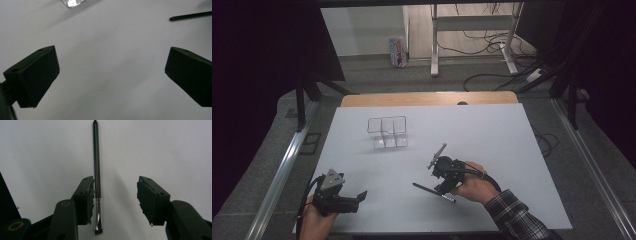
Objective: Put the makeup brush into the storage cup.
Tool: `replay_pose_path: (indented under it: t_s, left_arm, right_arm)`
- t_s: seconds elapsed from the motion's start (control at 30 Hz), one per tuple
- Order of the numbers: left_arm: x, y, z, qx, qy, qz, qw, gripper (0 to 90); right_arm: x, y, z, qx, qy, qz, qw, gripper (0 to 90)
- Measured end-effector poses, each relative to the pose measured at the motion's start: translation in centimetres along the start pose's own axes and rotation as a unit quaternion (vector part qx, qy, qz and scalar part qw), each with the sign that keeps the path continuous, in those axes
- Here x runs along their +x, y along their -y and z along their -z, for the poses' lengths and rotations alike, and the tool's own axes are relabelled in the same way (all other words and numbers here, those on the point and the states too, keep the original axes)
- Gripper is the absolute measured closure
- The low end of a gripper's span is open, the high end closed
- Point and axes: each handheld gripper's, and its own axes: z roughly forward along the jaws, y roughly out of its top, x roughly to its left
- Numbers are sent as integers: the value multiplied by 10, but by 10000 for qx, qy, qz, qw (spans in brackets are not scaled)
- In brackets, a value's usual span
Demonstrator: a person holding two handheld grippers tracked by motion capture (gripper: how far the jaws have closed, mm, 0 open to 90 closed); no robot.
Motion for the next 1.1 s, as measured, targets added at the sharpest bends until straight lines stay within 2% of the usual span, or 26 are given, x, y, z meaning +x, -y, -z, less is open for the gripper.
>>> replay_pose_path:
  t_s: [0.4, 0.43, 0.53, 0.57, 0.63, 0.67, 0.73, 0.8, 0.87, 0.9, 0.97, 1.0, 1.1]
  left_arm:
    - [0, 0, 0, 13, 2, 4, 10000, 1]
    - [0, 0, 0, 16, 1, 4, 10000, 1]
    - [0, 0, 0, 13, 1, 3, 10000, 1]
    - [0, 0, 0, 16, 0, 2, 10000, 1]
    - [0, 0, 0, 14, 2, 1, 10000, 1]
    - [0, 0, 0, 13, 2, 2, 10000, 1]
    - [0, 0, 0, 15, 0, 0, 10000, 1]
    - [0, 0, 0, 13, 1, 0, 10000, 1]
    - [0, 0, 0, -1, 14, 24, 10000, 5]
    - [-1, 0, 0, -6, 6, 8, 10000, 16]
    - [-3, 0, 1, -29, -50, -75, 10000, 18]
    - [-3, 0, 2, -73, -29, -81, 9999, 18]
    - [-2, 0, 3, -188, 55, -43, 9998, 22]
  right_arm:
    - [6, 8, -20, 204, -151, 55, 9997, 554]
    - [6, 9, -21, 247, -132, 138, 9995, 556]
    - [7, 11, -26, 283, -199, 153, 9993, 571]
    - [8, 11, -26, 305, -155, 176, 9993, 580]
    - [10, 11, -29, 338, -199, 163, 9991, 611]
    - [11, 11, -29, 383, -82, 228, 9990, 637]
    - [12, 10, -29, 414, -217, 182, 9987, 721]
    - [13, 10, -28, 499, -255, 256, 9981, 832]
    - [12, 10, -28, 519, -276, 206, 9981, 838]
    - [11, 11, -28, 503, -354, 167, 9980, 839]
    - [10, 12, -28, 463, -340, 140, 9983, 840]
    - [10, 12, -27, 452, -297, 108, 9985, 840]
    - [8, 15, -26, 316, -374, 36, 9988, 840]
